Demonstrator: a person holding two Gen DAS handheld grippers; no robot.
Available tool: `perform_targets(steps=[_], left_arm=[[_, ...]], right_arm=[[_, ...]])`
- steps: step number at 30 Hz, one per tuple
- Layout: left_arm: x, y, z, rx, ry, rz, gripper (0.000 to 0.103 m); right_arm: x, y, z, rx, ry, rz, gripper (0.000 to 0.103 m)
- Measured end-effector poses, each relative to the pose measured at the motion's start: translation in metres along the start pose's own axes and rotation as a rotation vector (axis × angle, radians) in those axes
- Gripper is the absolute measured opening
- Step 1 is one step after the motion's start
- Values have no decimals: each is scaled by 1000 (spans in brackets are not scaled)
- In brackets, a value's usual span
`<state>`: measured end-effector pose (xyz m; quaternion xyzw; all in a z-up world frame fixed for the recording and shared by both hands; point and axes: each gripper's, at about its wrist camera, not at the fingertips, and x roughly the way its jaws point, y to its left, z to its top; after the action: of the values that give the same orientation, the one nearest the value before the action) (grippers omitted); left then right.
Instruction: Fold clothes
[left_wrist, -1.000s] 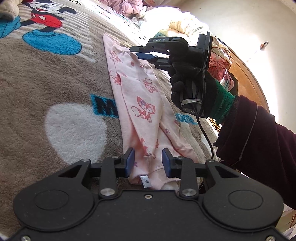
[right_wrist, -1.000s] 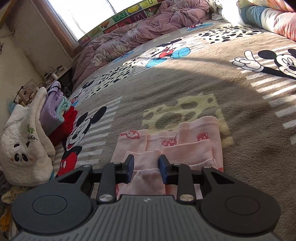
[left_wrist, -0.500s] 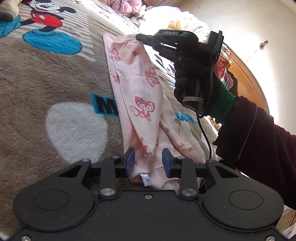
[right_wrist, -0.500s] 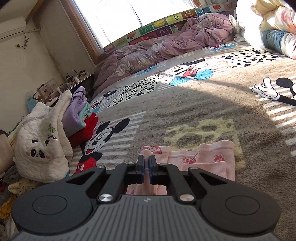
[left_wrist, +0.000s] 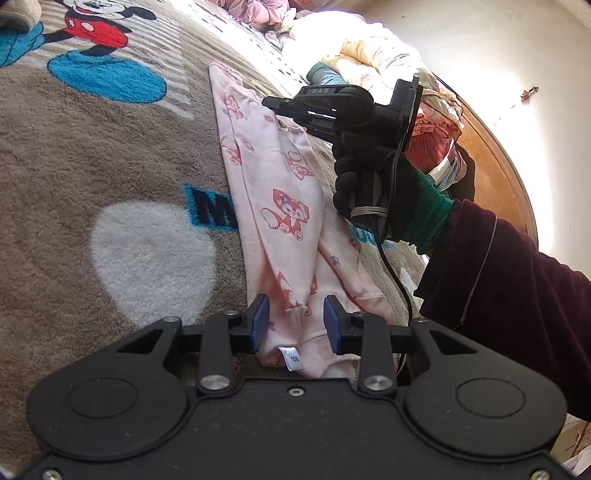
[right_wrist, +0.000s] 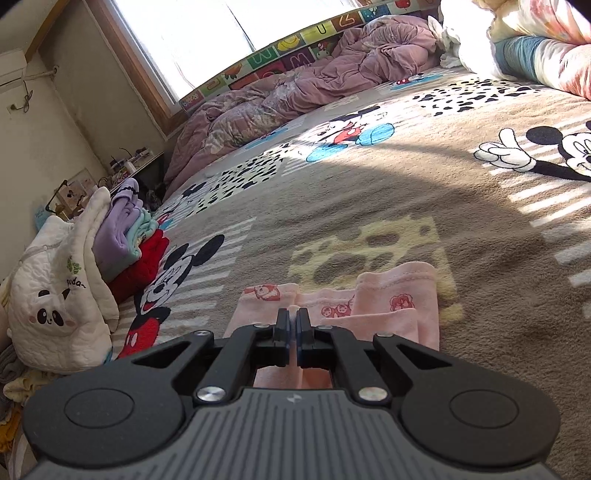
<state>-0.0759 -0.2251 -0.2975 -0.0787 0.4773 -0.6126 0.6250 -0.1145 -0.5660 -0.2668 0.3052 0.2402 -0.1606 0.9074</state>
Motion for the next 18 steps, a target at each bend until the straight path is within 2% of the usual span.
perform_targets(steps=[2,4,5,6,10,16,18], left_arm=[[-1,0,0,-4,0,-3,32],[-2,-1,1,-11,-2,-7,33],[-2,-1,1,-12,-3,-9,35],[-3,-1,0,-11,-5,-13,37],[-4,-1,0,-10,-5,-16,39],[-3,-1,1,-9,-3,-17,39],[-3,-1,0,-8,-2,-19,39]], right_arm=[[6,-2,-2,-5,36,-14,7],[4,-2,2,11,37,-8,11],[1,1,5,-7,29,-14,16],[-1,4,8,-29,21,-22,25],[6,29,11,-229,76,-37,28],[27,59,6,-449,146,-44,30],[34,66,6,-498,169,-48,41]])
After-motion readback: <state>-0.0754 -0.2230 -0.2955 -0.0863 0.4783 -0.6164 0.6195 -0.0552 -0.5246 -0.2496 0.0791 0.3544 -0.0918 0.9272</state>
